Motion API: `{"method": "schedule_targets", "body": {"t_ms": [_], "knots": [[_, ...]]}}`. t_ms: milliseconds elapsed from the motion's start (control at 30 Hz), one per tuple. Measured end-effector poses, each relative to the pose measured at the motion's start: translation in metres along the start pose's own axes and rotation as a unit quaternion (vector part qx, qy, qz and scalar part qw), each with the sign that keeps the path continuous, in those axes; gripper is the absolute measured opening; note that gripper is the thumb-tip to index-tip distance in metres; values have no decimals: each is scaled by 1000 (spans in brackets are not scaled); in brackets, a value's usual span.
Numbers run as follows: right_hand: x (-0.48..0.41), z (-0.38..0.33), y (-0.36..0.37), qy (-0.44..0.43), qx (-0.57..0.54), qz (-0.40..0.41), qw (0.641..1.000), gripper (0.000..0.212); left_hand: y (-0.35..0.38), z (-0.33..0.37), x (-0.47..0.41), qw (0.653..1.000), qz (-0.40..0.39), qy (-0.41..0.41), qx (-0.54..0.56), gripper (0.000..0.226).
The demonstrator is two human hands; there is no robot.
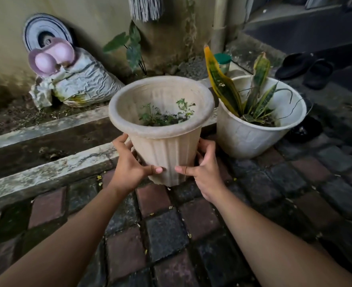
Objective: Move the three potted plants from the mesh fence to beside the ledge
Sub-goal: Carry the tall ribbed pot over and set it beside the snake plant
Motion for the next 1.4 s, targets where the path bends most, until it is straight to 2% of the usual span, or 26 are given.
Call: {"method": "schedule_targets", "body": {"t_ms": [300,567,800,867,933,1033,1100,1133,1200,1300,1400], "knots": [[1,7,-17,8,31,38,999,93,18,-5,-8,999,-37,-11,-32,107],[-4,20,-29,4,81,5,997,93,29,-29,-7,999,-29,-25,-34,104],[5,25,-17,17,111,9,994,92,18,-33,-7,998,-24,-33,-49,105],[10,25,-13,17,106,3,994,86,10,-34,-9,997,-29,-36,-55,106],[13,21,-14,19,95,-30,995,70,-1,-36,-13,995,-42,-49,-69,109],[15,6,-25,35,73,-83,993,47,-19,-33,-17,989,-73,-110,-58,106],[15,-13,-31,26,26,-47,998,33,-35,-23,-20,991,-52,-120,-14,89],[14,-23,-32,20,-5,-14,1000,32,-45,-13,-21,993,-27,-117,17,80],[7,-45,-29,7,-61,38,997,37,-65,11,-23,988,29,-113,105,64],[-10,-80,-15,-22,-49,36,998,51,-78,49,-22,973,49,-95,206,46],[-23,-99,2,-36,55,16,998,76,-55,74,-20,989,28,-81,117,48]]}}
Point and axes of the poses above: each hand's wrist, its own x-axis away from the middle knuckle, its own y-axis out of the palm, z = x × y, the point moved 3 cm from there along -x, towards the middle knuckle, and after that the axes turned 4 degrees about x, right-handed, at the moved point
